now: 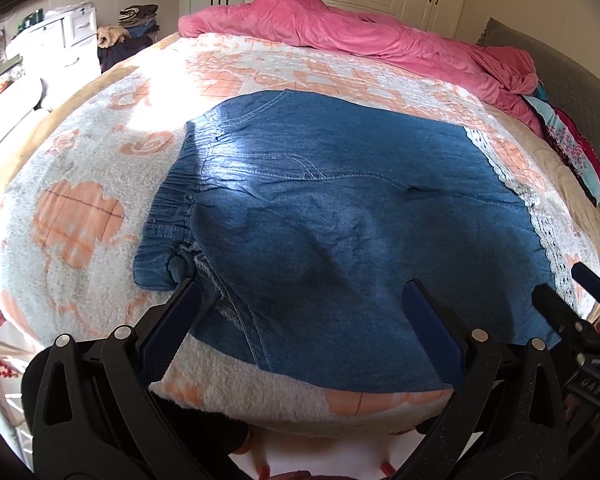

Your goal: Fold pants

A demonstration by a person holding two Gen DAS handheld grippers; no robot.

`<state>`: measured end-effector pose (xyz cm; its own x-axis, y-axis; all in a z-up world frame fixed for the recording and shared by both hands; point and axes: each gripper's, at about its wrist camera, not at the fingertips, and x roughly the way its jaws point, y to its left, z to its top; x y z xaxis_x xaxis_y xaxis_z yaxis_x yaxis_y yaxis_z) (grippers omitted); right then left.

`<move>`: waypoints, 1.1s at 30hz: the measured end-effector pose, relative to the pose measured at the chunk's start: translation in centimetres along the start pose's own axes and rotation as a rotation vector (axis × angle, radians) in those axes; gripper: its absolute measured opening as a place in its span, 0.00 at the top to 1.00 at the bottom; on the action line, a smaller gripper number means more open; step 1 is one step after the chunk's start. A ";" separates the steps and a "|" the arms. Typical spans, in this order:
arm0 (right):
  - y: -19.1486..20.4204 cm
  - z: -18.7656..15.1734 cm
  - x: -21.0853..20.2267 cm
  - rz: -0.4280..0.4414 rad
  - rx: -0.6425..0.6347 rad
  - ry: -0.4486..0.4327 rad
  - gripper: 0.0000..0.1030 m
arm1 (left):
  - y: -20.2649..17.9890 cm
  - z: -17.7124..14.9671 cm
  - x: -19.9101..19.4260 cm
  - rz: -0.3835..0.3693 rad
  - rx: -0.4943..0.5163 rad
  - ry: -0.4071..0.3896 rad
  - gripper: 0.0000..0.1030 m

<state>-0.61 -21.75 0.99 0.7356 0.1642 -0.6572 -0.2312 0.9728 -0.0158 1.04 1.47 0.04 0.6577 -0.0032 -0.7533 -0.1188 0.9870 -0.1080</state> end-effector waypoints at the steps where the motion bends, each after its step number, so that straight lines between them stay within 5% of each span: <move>1: -0.1 0.4 0.2 0.006 -0.005 -0.003 0.04 | 0.1 0.2 0.1 0.001 0.000 -0.001 0.08; 12: 1.1 8.6 6.4 0.170 -0.099 0.062 0.04 | 4.7 6.5 3.4 0.057 -0.036 -0.005 0.08; 22: 5.0 15.1 16.5 0.115 -0.312 0.129 0.04 | 9.4 13.6 10.6 0.096 -0.024 0.068 0.08; 31: 7.0 19.3 23.3 0.223 -0.382 0.206 0.04 | 10.4 16.1 15.0 0.067 0.021 0.086 0.08; 33: 7.2 19.6 24.3 0.248 -0.382 0.235 0.04 | 10.4 15.9 15.4 0.037 0.027 0.095 0.17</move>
<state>28.07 -7.56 -0.29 0.4764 0.2986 -0.8270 -0.6294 0.7725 -0.0836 21.82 14.26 -2.39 0.5798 0.0196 -0.8145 -0.1210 0.9907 -0.0623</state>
